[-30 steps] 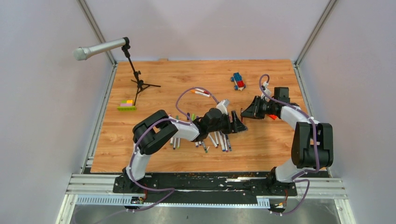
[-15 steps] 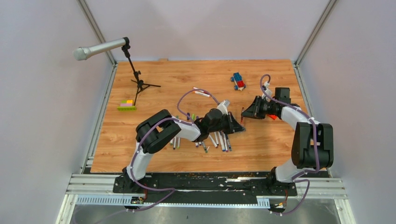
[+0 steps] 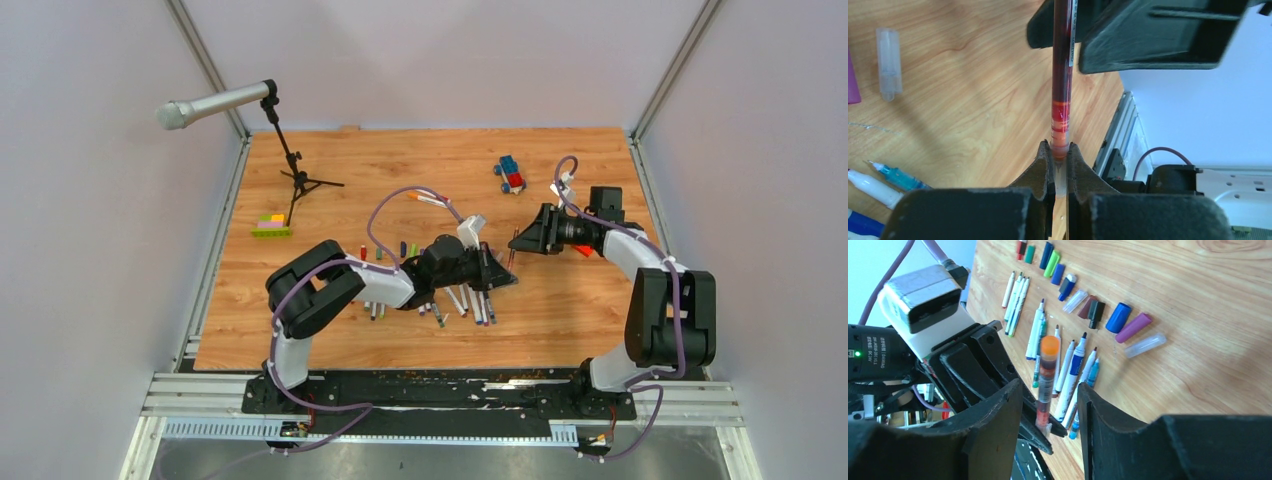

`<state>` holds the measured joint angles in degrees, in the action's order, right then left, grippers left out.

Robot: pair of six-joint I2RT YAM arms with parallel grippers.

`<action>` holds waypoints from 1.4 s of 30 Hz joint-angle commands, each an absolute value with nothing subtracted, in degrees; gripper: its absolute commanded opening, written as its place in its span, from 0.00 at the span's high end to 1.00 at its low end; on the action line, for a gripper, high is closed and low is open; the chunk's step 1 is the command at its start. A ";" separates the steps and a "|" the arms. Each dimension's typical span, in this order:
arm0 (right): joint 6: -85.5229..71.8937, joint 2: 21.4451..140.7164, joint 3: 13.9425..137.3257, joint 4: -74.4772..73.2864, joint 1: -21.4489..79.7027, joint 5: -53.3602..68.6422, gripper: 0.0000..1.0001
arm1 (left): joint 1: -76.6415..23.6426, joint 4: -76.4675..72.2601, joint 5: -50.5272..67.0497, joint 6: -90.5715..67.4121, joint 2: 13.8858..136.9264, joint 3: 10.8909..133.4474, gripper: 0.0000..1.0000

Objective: Open the pen caps
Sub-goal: Open the pen cap from the pen, then place the pen at the center of the board.

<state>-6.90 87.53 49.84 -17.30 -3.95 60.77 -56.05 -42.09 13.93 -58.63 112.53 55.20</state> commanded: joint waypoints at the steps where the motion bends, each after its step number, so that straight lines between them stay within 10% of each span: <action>1: -5.61 86.22 49.48 -16.08 -3.25 66.46 0.56 | -56.51 -45.24 14.83 -55.49 108.24 54.05 1.00; 5: -8.22 87.52 49.05 -14.62 -1.74 68.86 0.63 | -56.61 -46.16 15.27 -55.97 108.36 54.12 1.00; 9: -9.05 88.03 49.91 -14.59 -0.47 71.05 1.00 | -56.69 -46.02 15.08 -55.88 108.18 54.02 1.00; 23: -16.89 89.03 81.97 -14.06 -4.94 59.32 1.00 | -58.20 -49.54 17.50 -55.97 103.61 44.97 1.00; 42: 18.23 88.44 59.00 -41.91 -4.47 59.66 1.00 | -58.20 -20.65 3.07 -37.68 77.84 40.69 1.00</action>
<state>7.99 88.20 59.90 -34.63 -5.02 60.34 -58.37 -29.21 9.43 -44.03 82.74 42.04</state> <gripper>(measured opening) 0.114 0.064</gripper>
